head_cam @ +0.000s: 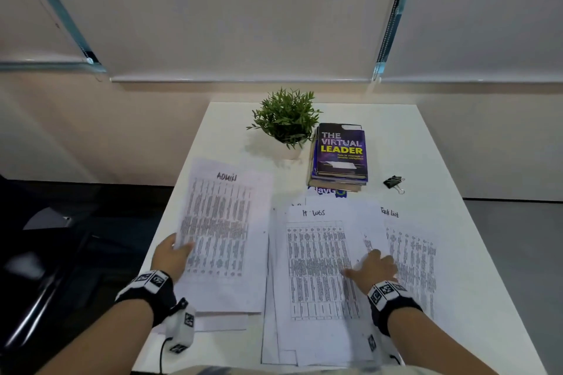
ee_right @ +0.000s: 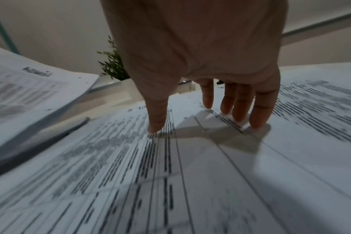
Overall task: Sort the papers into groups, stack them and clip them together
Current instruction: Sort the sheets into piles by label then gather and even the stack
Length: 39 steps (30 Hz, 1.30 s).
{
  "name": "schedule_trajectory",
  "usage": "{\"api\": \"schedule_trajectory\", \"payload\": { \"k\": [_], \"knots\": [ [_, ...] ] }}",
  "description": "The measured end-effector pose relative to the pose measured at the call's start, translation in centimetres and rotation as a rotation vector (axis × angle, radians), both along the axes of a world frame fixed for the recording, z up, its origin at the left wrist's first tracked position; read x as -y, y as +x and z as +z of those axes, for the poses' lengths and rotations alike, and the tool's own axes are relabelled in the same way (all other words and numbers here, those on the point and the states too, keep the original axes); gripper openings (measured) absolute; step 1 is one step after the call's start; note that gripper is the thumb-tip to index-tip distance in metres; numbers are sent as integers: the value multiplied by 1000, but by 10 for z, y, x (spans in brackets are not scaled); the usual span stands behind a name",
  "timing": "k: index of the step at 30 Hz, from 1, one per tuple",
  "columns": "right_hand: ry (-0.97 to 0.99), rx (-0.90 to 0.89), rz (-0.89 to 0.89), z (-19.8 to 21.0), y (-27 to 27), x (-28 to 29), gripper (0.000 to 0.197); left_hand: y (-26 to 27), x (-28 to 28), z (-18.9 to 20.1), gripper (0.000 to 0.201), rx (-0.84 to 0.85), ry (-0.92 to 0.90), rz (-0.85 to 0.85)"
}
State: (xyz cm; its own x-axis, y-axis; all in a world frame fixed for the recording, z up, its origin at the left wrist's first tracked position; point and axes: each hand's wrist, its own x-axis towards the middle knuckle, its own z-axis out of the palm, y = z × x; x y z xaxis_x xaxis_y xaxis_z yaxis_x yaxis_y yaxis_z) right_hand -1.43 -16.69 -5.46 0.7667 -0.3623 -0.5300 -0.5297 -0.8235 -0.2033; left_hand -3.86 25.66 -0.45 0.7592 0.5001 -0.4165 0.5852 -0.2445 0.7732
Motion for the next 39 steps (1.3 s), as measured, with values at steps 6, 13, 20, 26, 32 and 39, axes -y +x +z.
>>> {"api": "schedule_trajectory", "payload": {
  "k": [6,13,20,26,32,39],
  "knots": [
    [191,29,-218,-1,-3,-3,84,-3,-57,-52,52,-186,-47,71],
    [285,131,-203,11,-11,17,58,-1,-51,-60,55,-358,197,-45],
    [403,286,-154,34,-21,55,15,8,-6,-33,57,-509,664,-171],
    [570,303,-298,44,-28,89,6,27,93,-31,18,-185,585,-555],
    [703,297,-472,42,-32,125,9,34,206,-37,8,-79,276,-716],
    [798,310,-546,42,-30,161,27,41,258,-50,111,-384,362,-471]
  ]
}}
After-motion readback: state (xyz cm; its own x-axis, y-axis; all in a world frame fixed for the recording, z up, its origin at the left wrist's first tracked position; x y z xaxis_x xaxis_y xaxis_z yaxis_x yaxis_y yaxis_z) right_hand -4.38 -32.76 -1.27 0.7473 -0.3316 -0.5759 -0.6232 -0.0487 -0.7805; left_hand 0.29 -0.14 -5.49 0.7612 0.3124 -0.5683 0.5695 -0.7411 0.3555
